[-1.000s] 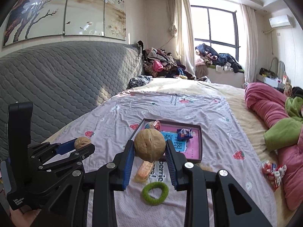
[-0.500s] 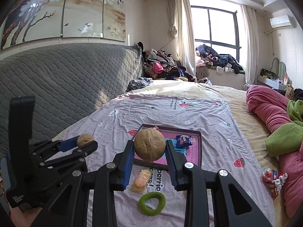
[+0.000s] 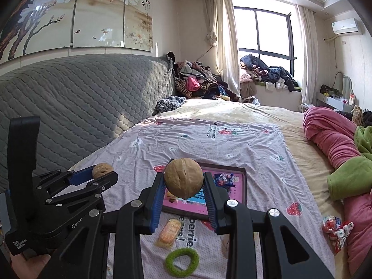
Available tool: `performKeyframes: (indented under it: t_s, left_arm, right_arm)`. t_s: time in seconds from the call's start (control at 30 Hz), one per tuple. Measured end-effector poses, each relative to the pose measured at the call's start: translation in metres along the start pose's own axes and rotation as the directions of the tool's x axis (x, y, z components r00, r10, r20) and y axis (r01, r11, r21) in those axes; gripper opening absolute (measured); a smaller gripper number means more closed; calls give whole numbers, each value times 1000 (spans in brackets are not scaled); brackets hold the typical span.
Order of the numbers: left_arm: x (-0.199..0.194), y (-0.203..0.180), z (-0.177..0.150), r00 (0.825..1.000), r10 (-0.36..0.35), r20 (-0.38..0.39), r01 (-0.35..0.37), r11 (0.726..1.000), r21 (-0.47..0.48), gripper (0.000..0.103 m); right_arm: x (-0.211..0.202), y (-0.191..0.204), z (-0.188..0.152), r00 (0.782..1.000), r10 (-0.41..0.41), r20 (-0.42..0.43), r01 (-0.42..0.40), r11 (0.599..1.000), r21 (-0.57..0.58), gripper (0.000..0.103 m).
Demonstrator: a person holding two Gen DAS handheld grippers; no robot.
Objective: Organize objects
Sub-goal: 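Lift both walnuts and carry them toward the pink tray, then lower both held walnuts into the pink tray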
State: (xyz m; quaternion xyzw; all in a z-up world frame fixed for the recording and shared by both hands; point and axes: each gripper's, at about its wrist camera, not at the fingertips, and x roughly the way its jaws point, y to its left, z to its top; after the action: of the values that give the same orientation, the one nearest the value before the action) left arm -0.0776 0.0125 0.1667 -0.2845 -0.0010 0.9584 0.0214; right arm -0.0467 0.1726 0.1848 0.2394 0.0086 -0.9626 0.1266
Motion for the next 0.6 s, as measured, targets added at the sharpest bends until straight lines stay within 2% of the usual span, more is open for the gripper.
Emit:
performKeyframes:
  t_s: [0.3, 0.6]
  left_arm:
    - [20, 2, 11, 1000, 15, -1, -15, 1000, -3, 34]
    - [68, -9, 15, 999, 7, -37, -6, 1000, 6, 34]
  right_arm:
    - [26, -6, 4, 1000, 10, -14, -10, 1000, 2, 33]
    - [63, -23, -1, 999, 8, -42, -8, 1000, 18, 33]
